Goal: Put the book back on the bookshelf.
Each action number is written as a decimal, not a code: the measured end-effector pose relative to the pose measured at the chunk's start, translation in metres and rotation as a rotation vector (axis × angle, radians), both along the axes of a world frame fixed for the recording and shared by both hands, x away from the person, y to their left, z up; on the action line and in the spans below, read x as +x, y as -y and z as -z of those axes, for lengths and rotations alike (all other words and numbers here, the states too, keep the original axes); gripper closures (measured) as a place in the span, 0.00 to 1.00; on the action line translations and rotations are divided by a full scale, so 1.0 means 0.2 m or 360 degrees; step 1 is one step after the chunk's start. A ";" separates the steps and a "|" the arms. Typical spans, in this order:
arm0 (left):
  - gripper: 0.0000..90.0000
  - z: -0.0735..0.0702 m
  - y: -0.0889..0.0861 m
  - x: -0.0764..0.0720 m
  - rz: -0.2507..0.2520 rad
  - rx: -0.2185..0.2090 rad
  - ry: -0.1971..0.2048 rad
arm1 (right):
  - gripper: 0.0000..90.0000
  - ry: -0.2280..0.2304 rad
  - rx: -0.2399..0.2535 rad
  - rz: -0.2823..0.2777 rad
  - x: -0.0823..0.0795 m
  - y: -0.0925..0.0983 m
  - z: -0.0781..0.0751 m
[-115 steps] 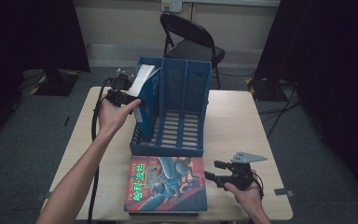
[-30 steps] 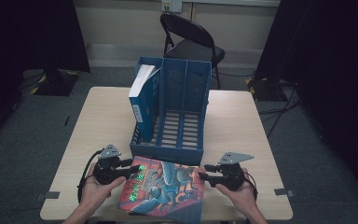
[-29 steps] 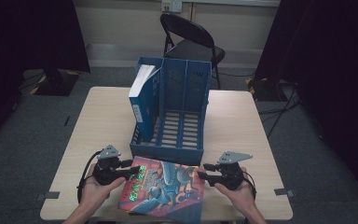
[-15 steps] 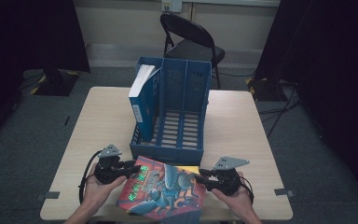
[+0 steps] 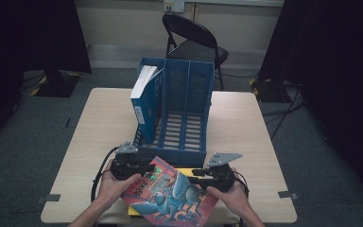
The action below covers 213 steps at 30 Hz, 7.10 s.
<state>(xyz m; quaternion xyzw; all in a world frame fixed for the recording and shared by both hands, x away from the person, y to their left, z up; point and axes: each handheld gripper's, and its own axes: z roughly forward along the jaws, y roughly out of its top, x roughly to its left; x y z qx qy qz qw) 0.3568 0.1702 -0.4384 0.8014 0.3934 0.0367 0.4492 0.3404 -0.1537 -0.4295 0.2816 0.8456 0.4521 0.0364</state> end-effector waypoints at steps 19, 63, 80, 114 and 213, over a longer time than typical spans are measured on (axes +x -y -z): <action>0.73 -0.01 -0.06 -0.12 0.0045 0.0041 0.0006 | 0.79 -0.0088 0.0042 -0.0043 -0.02 -0.04 0.04; 0.56 -0.03 -0.13 -0.22 0.0150 0.0078 -0.0003 | 0.56 -0.0096 0.0013 0.0086 0.01 -0.11 0.06; 0.61 -0.02 -0.22 -0.34 0.0073 -0.0037 -0.0052 | 0.56 -0.0074 0.0021 0.0081 0.01 -0.11 0.06; 0.48 0.04 -0.09 -0.25 0.0109 -0.0061 -0.0081 | 0.52 -0.0059 -0.0003 0.0180 -0.07 0.02 0.05; 0.36 0.07 -0.06 -0.17 0.0023 -0.0050 0.0085 | 0.56 -0.0195 0.0315 0.0494 -0.09 0.01 0.07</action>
